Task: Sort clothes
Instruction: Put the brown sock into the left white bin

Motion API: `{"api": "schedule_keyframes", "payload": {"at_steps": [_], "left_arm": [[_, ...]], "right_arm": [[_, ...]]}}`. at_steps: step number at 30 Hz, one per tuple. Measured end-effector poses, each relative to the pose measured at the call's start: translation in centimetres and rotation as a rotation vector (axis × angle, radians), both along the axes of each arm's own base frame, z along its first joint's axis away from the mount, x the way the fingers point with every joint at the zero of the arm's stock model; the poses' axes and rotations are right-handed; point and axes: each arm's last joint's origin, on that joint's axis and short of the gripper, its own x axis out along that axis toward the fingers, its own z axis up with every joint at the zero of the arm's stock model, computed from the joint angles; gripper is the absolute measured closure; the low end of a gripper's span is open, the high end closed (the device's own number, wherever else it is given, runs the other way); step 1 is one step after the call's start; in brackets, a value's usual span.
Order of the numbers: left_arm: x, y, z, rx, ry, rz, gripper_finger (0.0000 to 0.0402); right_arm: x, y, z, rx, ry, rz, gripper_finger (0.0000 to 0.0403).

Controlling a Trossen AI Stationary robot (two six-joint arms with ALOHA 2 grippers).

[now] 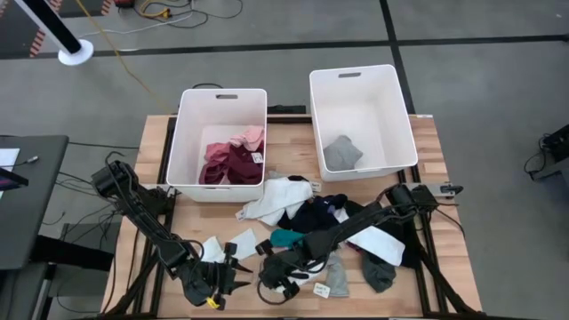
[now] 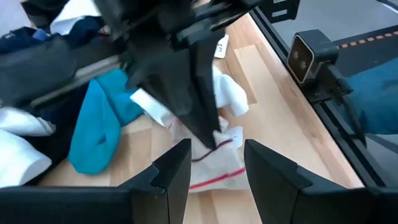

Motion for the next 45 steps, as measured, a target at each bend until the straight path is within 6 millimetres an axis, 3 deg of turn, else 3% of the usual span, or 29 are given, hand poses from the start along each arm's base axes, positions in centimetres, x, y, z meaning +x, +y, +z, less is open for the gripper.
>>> {"api": "schedule_keyframes", "payload": {"at_steps": [18,29,45], "left_arm": [[-1.6,-0.9,0.4,0.09,-0.073,0.039,0.0257],[-2.4,-0.3,1.6,0.118,-0.077,0.058,0.0257],[-2.3,0.1,1.4,0.157,-0.065,0.076,0.0257]], "right_arm": [[0.3,-0.2,4.9,-0.165,0.056,-0.036,0.0402],[0.1,-0.5,9.5,-0.273,0.036,-0.048,0.0402],[-0.9,-4.2,16.1,-0.422,0.022,-0.144,0.0402]]}}
